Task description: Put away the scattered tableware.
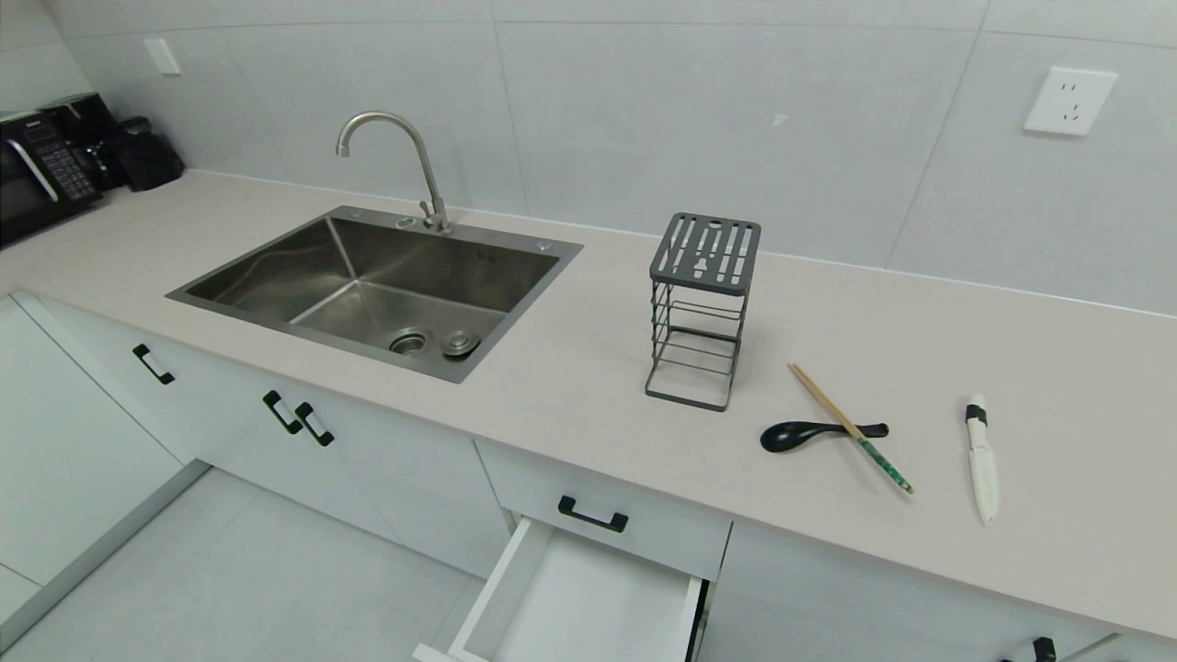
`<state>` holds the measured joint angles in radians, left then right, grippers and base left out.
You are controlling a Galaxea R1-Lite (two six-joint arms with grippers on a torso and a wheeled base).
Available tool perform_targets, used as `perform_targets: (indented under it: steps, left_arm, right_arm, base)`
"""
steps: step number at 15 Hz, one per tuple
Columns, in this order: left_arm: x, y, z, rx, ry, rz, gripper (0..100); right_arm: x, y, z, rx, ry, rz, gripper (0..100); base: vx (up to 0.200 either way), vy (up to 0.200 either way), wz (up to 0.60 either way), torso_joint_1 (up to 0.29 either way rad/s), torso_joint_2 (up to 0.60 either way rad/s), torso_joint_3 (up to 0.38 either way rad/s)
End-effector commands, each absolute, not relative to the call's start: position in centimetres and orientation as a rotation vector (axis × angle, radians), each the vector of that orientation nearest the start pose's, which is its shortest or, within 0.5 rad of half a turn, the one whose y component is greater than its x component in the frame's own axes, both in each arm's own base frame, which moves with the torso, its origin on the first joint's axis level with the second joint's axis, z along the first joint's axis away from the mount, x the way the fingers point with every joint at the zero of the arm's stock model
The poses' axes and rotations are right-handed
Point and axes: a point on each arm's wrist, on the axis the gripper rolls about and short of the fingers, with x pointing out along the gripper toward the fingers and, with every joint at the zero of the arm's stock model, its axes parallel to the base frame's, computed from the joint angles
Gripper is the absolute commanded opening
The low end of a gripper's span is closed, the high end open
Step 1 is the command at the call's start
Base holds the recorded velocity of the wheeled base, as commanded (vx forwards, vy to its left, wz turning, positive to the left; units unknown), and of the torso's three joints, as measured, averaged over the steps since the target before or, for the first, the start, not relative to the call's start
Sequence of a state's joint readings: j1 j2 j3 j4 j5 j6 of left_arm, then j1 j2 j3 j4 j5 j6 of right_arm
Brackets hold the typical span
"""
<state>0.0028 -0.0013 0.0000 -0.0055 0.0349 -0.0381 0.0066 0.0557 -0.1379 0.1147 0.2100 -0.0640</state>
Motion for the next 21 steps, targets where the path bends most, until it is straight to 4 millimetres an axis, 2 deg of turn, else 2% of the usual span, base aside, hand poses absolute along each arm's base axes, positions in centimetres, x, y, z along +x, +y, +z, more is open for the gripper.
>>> perform_targets:
  steps: [1, 5, 10, 21]
  left_arm:
    - [-2.3, 0.1, 7.6, -0.038, -0.007, 0.038, 100]
    - [-2.3, 0.1, 7.6, -0.038, -0.007, 0.038, 100]
    - [-2.3, 0.1, 7.6, -0.038, -0.007, 0.038, 100]
    - [-2.3, 0.1, 7.6, -0.038, -0.007, 0.038, 100]
  right_arm:
    - [-2.1, 0.4, 12.3, -0.054, 0.118, 0.274, 100]
    - [1.4, 0.7, 13.8, -0.05, 0.31, 0.38, 100]
    - [8.6, 2.1, 14.8, -0.071, 0.377, 0.417, 100]
    - [14.6, 3.1, 13.1, -0.143, 0.472, 0.43, 100]
  base:
    - [0.0, 0.0, 0.0, 0.0, 0.0, 0.0]
    - [0.0, 0.0, 0.0, 0.0, 0.0, 0.0]
    - [0.0, 0.0, 0.0, 0.0, 0.0, 0.0]
    - [0.0, 0.0, 0.0, 0.0, 0.0, 0.0]
